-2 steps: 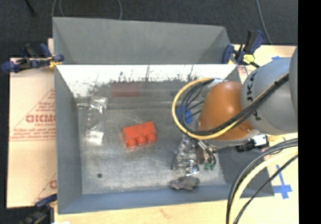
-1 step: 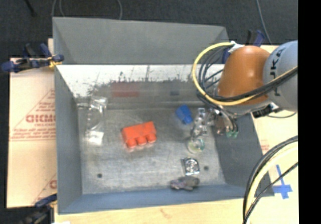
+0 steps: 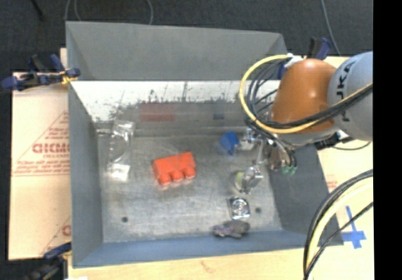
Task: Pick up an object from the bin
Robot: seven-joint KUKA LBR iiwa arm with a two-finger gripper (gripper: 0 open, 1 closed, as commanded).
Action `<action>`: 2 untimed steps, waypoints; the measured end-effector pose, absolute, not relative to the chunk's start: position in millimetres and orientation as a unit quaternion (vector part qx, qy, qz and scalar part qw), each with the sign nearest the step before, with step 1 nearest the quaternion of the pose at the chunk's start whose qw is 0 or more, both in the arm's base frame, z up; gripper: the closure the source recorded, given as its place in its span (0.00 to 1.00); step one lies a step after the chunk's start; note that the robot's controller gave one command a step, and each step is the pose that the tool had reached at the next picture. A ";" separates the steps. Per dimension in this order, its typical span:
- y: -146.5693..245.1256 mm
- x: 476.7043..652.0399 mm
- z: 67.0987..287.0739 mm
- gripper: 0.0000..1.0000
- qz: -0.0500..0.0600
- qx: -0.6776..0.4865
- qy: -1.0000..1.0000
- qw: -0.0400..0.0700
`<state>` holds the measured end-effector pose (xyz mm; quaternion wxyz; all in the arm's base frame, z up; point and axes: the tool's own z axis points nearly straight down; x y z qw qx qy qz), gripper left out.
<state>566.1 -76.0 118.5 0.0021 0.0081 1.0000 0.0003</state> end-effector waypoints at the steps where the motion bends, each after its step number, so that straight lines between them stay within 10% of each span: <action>1: -90.3 567.9 73.8 0.00 -0.001 -0.088 0.996 0.006; 2: -90.3 570.8 76.5 1.00 -0.001 -0.085 0.996 0.011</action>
Offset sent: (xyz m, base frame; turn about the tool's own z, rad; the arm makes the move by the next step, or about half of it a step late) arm -0.0017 -0.0137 -0.0485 -0.1929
